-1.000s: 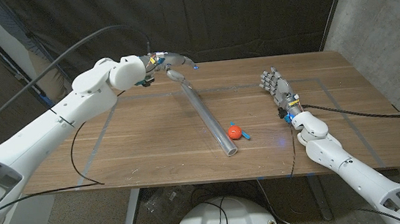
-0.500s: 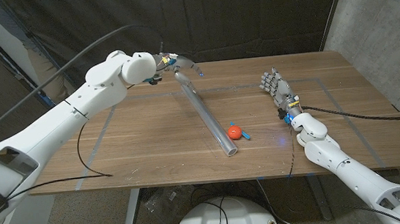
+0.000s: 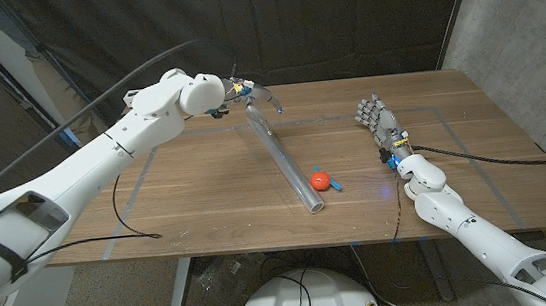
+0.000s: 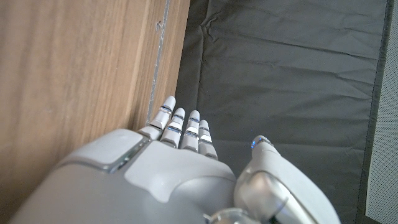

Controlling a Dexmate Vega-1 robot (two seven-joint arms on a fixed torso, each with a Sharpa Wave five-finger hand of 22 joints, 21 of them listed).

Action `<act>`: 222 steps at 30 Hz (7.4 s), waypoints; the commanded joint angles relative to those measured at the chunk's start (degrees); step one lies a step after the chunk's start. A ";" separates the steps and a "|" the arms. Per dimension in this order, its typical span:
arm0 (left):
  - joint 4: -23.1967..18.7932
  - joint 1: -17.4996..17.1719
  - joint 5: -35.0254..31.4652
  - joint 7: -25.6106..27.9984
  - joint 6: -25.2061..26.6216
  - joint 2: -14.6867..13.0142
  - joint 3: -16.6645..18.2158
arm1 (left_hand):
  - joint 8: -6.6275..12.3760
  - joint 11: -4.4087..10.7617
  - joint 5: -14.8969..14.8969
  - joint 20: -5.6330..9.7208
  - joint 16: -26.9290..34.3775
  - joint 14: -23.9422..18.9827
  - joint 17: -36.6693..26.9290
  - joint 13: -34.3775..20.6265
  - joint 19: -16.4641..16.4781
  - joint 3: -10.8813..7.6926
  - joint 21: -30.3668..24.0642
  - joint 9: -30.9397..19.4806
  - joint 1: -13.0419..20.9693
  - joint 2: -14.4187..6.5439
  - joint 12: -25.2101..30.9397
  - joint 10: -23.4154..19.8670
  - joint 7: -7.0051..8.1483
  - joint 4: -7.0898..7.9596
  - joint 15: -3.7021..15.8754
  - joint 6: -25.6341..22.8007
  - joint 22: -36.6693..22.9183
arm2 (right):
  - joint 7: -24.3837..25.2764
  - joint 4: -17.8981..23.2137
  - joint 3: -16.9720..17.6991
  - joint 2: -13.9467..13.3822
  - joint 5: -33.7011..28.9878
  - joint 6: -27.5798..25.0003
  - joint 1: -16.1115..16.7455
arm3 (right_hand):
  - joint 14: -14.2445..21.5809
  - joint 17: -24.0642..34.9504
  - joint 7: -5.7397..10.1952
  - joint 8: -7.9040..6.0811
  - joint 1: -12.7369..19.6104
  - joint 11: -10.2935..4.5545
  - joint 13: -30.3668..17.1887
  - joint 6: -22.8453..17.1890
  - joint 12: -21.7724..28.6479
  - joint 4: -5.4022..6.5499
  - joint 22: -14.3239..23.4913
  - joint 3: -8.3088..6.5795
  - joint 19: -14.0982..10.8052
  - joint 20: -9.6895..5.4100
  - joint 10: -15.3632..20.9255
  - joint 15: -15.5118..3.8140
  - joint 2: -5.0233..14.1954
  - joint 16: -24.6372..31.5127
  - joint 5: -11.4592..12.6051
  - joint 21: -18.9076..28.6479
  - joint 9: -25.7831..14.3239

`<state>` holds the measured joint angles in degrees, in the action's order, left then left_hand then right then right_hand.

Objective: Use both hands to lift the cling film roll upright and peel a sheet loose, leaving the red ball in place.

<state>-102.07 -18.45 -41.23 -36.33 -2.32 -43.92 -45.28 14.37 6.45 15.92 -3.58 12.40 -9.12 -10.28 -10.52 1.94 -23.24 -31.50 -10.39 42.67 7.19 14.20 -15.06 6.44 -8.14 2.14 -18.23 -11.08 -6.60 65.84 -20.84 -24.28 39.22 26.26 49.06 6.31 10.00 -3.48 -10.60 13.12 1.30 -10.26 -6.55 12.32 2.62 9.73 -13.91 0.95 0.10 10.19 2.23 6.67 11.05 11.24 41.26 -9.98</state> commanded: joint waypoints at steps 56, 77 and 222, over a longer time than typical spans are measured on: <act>4.06 -5.71 -14.15 6.42 -4.42 3.15 -5.51 | -2.86 3.20 1.76 -0.39 -0.76 -0.36 -0.56 -0.66 1.12 0.99 0.93 -0.55 3.83 -3.33 -1.87 -0.94 1.13 0.97 3.10 2.86 -0.15 | 1.09 2.08 0.62 -1.29 1.04 -1.85 3.18 | 1.70 0.25 -0.04 -0.16 -0.72 0.11 -0.22 -0.45 -0.06 0.23 0.36 -0.33 -1.06 0.48 1.02 0.49 -0.13 0.10 -0.08 -1.04 -0.31; 6.75 -5.53 -16.16 9.80 -4.90 4.26 -7.43 | 0.17 4.61 2.66 -0.25 0.46 -4.84 -0.68 -0.71 2.95 0.08 0.55 -0.67 5.59 -9.05 -0.07 -8.78 2.67 2.46 4.45 -7.26 -0.17 | 0.84 1.33 0.65 -1.29 1.00 -1.77 2.87 | 1.88 0.23 -0.05 -0.13 -0.76 0.16 -0.23 -0.40 -0.09 0.18 0.37 -0.40 -1.25 0.47 1.08 0.38 -0.11 0.04 -0.07 -1.40 -0.31; 23.70 -22.78 77.71 18.83 -13.15 20.96 14.06 | 10.32 1.35 -3.99 4.17 2.89 -44.12 -8.44 -12.77 18.46 -4.20 -20.70 -5.46 16.47 -15.31 12.95 -41.45 -6.03 3.72 8.45 -38.27 -0.88 | 5.55 9.38 -0.38 -5.09 -2.49 -6.60 4.05 | 2.41 0.17 0.10 -0.10 -1.08 0.20 -0.24 -0.19 -0.28 -0.25 0.44 -0.64 -2.38 0.58 1.33 0.24 -0.35 -0.32 -0.04 -3.77 -0.31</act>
<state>-82.08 -41.12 28.26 -12.70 -14.07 -26.47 -31.57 20.82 4.29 11.74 0.30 15.43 -53.01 -18.50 -23.05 20.13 -24.01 -51.76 -15.59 52.02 -0.90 26.57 -53.25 0.54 -6.95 7.35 -51.05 -11.98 -1.26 74.95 -21.01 -29.16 37.06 20.28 53.53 8.33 9.99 -3.48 -10.60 12.36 1.56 -10.26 -6.55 12.09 2.37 9.98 -14.16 -0.99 0.62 11.16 2.66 6.37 10.78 11.24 37.65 -9.98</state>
